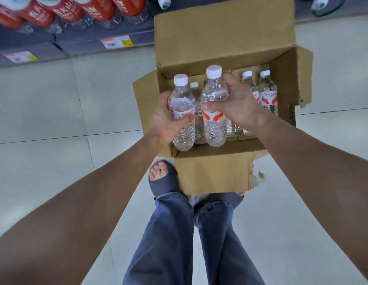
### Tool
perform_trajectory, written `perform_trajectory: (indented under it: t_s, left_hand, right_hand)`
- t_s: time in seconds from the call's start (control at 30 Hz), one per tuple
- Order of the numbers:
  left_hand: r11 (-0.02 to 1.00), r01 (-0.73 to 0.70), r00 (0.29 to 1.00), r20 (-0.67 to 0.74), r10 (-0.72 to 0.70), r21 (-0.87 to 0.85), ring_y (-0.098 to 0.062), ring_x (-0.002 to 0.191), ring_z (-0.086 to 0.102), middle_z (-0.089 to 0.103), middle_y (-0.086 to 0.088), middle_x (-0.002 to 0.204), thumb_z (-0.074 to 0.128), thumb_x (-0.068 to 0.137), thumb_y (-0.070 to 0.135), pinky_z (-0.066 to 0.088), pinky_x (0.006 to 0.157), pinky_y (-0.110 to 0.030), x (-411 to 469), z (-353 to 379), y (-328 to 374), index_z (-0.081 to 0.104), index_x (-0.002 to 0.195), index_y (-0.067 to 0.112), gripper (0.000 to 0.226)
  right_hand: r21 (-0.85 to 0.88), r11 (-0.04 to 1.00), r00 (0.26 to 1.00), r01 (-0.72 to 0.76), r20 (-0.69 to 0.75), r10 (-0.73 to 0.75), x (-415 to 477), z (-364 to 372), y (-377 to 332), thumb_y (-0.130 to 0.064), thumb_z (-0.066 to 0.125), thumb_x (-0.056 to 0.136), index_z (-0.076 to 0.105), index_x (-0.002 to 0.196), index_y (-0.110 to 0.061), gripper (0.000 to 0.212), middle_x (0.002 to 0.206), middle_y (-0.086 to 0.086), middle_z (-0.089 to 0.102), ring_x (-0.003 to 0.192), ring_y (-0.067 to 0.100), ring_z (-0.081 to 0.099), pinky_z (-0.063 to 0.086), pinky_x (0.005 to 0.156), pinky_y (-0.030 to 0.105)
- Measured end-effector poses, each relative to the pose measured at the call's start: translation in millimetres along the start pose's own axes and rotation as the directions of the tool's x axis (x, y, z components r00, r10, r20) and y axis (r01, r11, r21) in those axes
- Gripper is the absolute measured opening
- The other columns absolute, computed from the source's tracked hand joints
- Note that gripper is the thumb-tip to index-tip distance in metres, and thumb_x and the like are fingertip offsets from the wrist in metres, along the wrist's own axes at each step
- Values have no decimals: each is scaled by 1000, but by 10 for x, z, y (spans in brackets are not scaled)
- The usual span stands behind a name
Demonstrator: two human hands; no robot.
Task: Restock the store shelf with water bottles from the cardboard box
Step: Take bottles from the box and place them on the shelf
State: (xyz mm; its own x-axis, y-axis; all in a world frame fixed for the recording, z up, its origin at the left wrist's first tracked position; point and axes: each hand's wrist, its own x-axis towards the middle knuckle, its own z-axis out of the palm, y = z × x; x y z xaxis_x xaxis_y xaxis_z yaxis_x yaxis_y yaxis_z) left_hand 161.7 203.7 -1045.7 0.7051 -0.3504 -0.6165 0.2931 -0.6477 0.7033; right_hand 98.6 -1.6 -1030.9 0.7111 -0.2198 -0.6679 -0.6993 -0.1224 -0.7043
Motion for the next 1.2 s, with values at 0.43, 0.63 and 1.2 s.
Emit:
perform_trajectory:
  t_s: [0.43, 0.63, 1.2]
  left_hand:
    - [934, -358, 931, -75, 358, 14, 21, 109, 60, 61, 17, 125, 88, 84, 11, 48, 104, -15, -1654, -2047, 2416, 38, 153, 11, 86]
    - [863, -502, 850, -154, 504, 52, -5, 122, 64, 63, 0, 137, 87, 85, 24, 49, 110, -31, -2884, -2943, 3274, 40, 152, 14, 84]
    - [768, -618, 636, -468, 614, 169, 4, 121, 63, 63, 16, 136, 91, 82, 34, 48, 109, -23, -6527, -5543, 2900, 39, 158, 28, 93]
  right_hand:
    - [-153, 941, 936, 303, -138, -324, -2083, -480, -3146, -17, 88, 79, 51, 140, -20, 71, 111, -18, 65, 91, -12, 63, 45, 74, 1]
    - [-134, 910, 877, 392, -245, -414, -3466, -289, -4216, -20, 88, 79, 55, 134, -25, 65, 104, -13, 71, 84, -15, 64, 53, 72, 11]
    - [-254, 654, 677, 713, 7, -736, -6477, 1871, -6266, -31, 90, 77, 53, 130, -31, 65, 117, -18, 67, 101, -3, 66, 54, 79, 17]
